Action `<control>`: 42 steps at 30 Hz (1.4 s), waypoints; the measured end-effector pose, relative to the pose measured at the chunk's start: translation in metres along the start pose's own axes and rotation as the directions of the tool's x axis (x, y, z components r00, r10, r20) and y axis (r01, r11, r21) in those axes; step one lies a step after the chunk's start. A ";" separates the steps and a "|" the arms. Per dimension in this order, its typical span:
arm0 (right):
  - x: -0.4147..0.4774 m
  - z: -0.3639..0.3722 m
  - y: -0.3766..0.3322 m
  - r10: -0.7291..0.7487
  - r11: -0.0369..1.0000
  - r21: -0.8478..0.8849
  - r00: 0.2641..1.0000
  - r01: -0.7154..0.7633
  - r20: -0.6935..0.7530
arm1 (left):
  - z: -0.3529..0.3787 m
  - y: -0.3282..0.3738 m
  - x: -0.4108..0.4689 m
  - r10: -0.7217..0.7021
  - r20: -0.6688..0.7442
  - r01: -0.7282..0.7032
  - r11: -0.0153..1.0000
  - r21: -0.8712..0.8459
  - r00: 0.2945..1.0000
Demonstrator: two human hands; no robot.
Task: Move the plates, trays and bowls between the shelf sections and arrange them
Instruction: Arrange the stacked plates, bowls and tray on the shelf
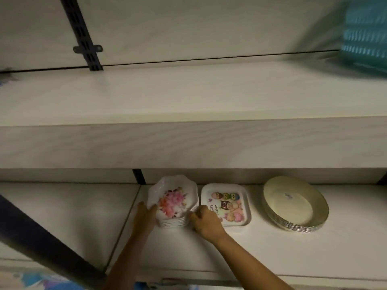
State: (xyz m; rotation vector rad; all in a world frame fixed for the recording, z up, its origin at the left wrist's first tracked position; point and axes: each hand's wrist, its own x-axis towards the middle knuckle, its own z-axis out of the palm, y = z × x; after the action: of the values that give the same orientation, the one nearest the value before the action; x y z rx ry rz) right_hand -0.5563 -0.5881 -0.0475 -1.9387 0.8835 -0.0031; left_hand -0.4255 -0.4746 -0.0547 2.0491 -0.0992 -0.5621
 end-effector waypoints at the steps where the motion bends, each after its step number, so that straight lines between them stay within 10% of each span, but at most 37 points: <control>1: 0.000 0.007 -0.003 0.032 0.999 0.010 0.999 -0.032 0.014 | -0.002 -0.005 0.006 -0.020 0.071 0.024 0.998 -0.062 0.997; 15: -0.018 0.052 -0.016 0.107 0.948 0.311 0.989 -0.070 -0.102 | -0.021 -0.020 -0.010 -0.148 0.099 0.172 0.939 -0.298 0.984; 24: -0.055 -0.032 0.003 0.017 0.905 0.413 0.964 0.097 -0.264 | 0.005 0.051 -0.086 0.106 0.205 -0.024 0.930 -0.366 0.973; 42: -0.158 -0.308 0.224 0.249 0.908 0.419 0.827 -0.018 -0.504 | 0.326 0.108 -0.237 0.169 0.548 0.004 0.954 -0.301 0.819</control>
State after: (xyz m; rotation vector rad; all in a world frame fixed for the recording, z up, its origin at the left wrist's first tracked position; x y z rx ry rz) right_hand -0.9112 -0.7941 -0.0016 -1.4909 1.2849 -0.6436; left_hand -0.7596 -0.7227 -0.0187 1.5254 -0.4352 -1.0589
